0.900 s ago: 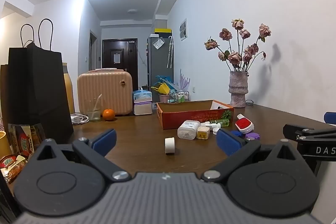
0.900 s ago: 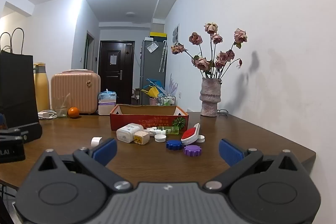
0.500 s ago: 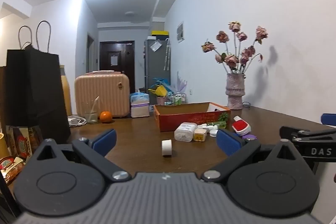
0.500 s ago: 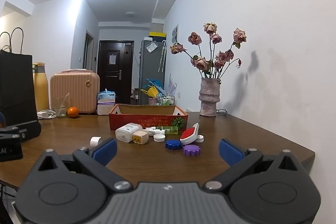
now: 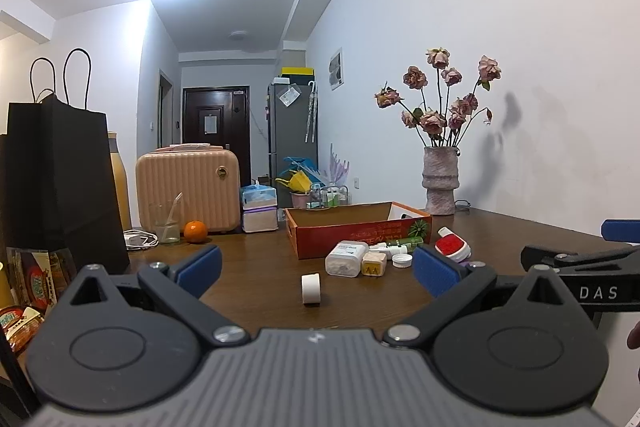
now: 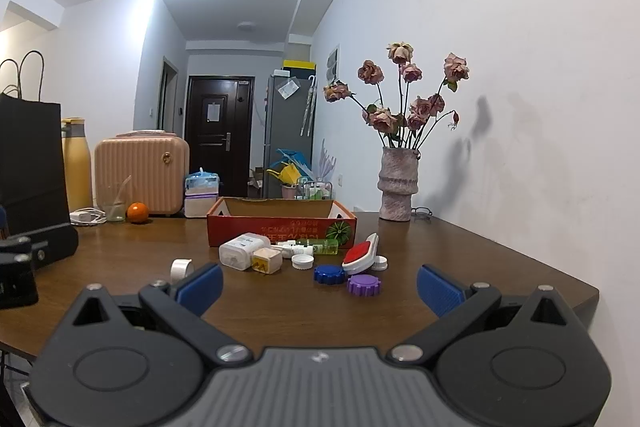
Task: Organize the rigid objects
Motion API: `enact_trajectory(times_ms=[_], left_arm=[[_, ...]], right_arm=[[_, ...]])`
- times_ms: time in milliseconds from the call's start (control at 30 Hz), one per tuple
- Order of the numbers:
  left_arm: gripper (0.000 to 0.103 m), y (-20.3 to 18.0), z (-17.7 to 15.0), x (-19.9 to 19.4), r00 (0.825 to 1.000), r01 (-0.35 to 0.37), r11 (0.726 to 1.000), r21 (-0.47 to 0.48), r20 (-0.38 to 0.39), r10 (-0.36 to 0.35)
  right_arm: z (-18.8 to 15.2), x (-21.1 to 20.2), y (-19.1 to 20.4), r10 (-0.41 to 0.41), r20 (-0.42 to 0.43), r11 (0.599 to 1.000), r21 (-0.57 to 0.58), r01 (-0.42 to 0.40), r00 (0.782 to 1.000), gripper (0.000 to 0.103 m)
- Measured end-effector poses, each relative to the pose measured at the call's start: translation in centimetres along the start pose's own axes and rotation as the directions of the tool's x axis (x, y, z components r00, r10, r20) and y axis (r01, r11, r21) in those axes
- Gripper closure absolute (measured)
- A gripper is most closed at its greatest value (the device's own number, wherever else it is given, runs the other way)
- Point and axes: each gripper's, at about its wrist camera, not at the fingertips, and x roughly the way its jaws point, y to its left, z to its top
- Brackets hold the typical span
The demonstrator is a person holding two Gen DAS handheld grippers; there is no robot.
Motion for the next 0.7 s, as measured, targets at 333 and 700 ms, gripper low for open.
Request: enact_trajectory(times_ms=[333, 700], left_arm=[[0.000, 0.18, -0.09, 0.08, 1.000, 0.003, 1.000, -0.007, -0.004, -0.003], [0.000, 0.05, -0.08, 0.07, 1.000, 0.001, 1.000, -0.005, -0.004, -0.001]], right_arm=[[0.06, -0.06, 0.05, -0.002, 0.000, 1.000, 0.002, 0.002, 1.000, 0.000], [-0.09, -0.03, 0.05, 0.000, -0.002, 1.000, 0.001, 0.000, 1.000, 0.000]])
